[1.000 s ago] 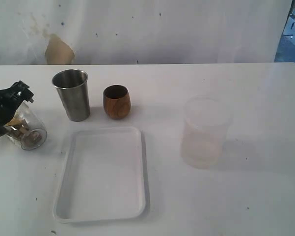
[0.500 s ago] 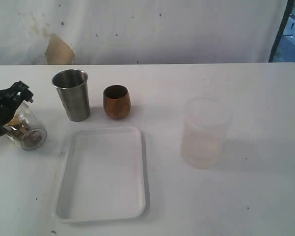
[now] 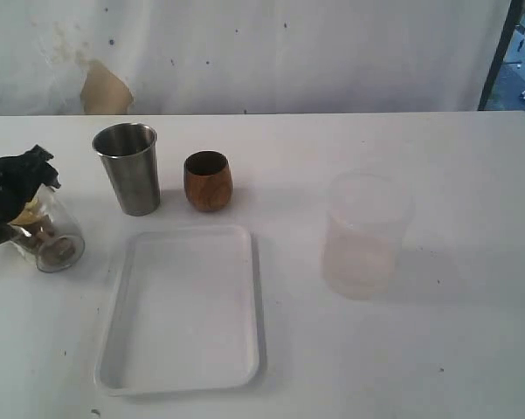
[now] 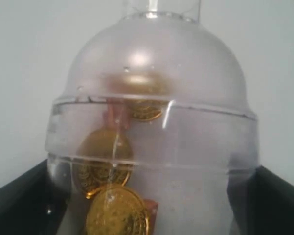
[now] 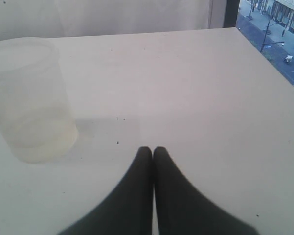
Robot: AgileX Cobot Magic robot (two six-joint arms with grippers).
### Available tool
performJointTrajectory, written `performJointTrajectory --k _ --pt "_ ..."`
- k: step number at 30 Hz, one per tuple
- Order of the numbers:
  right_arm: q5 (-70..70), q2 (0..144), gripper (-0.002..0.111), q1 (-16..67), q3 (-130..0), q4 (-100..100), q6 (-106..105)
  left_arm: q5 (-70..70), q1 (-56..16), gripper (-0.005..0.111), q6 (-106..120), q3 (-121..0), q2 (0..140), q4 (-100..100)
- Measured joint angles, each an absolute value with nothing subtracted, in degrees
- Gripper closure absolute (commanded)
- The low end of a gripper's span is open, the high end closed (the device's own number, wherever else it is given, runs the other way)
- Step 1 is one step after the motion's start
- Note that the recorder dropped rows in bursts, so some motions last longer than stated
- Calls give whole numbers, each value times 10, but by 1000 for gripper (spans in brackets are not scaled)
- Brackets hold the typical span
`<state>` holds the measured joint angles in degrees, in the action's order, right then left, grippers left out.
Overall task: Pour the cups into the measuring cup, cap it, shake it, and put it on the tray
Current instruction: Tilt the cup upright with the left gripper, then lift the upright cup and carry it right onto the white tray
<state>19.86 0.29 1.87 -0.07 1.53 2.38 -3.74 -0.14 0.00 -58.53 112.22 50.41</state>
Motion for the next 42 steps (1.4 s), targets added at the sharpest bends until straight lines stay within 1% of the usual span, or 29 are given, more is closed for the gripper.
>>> performJointTrajectory --k 5,10,15,21,26,27,30,31,32,36,37,38,42 --pt "199 3 108 19 -1 15 24 -66 -1 107 97 -573 1082 470" --pt "199 3 108 19 -1 15 24 -63 -1 107 168 -567 989 463" --pt "199 3 108 19 -1 15 24 -47 -2 107 201 -531 890 462" --pt "199 3 108 19 -1 15 24 -46 -38 107 261 -489 809 462" --pt "199 3 108 19 -1 15 24 -46 -119 107 313 -463 754 462" --pt "199 3 108 19 -1 15 24 -32 -167 107 325 -451 738 460" --pt "199 3 108 19 -1 15 24 17 -249 107 331 -430 729 459" --pt "199 3 108 19 -1 15 24 45 -281 107 332 -419 729 458" --pt "199 3 108 19 -1 15 24 103 -339 107 329 -397 731 458" --pt "199 3 108 19 -1 15 24 254 -448 107 279 -355 753 433" --pt "199 3 108 19 -1 15 24 336 -480 107 235 -335 771 406" --pt "199 3 108 19 -1 15 24 405 -498 107 185 -317 798 377" --pt "199 3 108 19 -1 15 24 504 -503 107 127 -307 893 354"
